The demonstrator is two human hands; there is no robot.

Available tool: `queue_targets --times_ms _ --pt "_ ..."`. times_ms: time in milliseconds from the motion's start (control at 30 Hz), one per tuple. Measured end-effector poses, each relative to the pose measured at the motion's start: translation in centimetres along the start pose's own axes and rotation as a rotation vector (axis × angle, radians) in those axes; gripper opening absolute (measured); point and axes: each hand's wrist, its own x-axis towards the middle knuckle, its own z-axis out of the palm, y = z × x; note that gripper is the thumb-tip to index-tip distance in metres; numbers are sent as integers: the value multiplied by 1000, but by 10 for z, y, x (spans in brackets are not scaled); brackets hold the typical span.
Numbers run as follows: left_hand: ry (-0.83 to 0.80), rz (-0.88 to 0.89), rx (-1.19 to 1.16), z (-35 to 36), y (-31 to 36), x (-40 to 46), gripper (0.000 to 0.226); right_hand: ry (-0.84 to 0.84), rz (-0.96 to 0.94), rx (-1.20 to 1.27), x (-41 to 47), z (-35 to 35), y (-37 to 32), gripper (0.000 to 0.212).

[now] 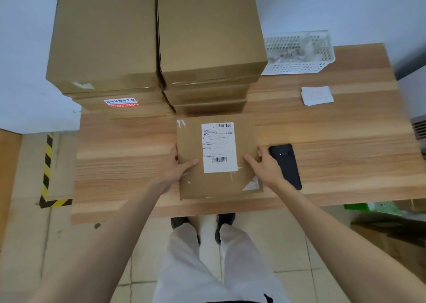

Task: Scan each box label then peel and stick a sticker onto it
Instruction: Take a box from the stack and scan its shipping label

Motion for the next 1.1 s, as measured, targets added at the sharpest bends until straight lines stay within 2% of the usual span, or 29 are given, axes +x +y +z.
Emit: queue_targets --times_ms 33,100,167,200,300,367,567,700,833,967,1100 --pt "0 -7 -3 -1 -2 4 80 19 23 5 3 -2 1 59" --pt "0 -10 -3 -3 -7 10 80 111 31 -6 7 -10 8 50" --pt "3 -4 -14 -4 -11 12 80 307 6 -225 13 -22 25 43" --pt "6 4 -13 -4 -14 13 79 373 31 -337 15 -28 34 47" --pt "16 9 -15 -5 -18 16 81 360 234 -584 19 -33 61 82" --pt "20 7 -25 -6 -19 18 84 341 304 -637 19 -29 74 98" --pt "25 19 -25 -7 -25 21 85 370 333 -692 23 -15 83 106" --pt "25 25 -26 -7 -26 22 83 368 304 -664 26 -12 82 102" --pt "19 25 -34 -7 -26 21 82 386 196 -742 27 -18 85 85" --pt "13 19 -55 -7 -26 21 83 369 195 -587 17 -33 68 80" --pt "3 6 -60 -7 -23 18 85 290 180 -539 -6 -50 39 69"
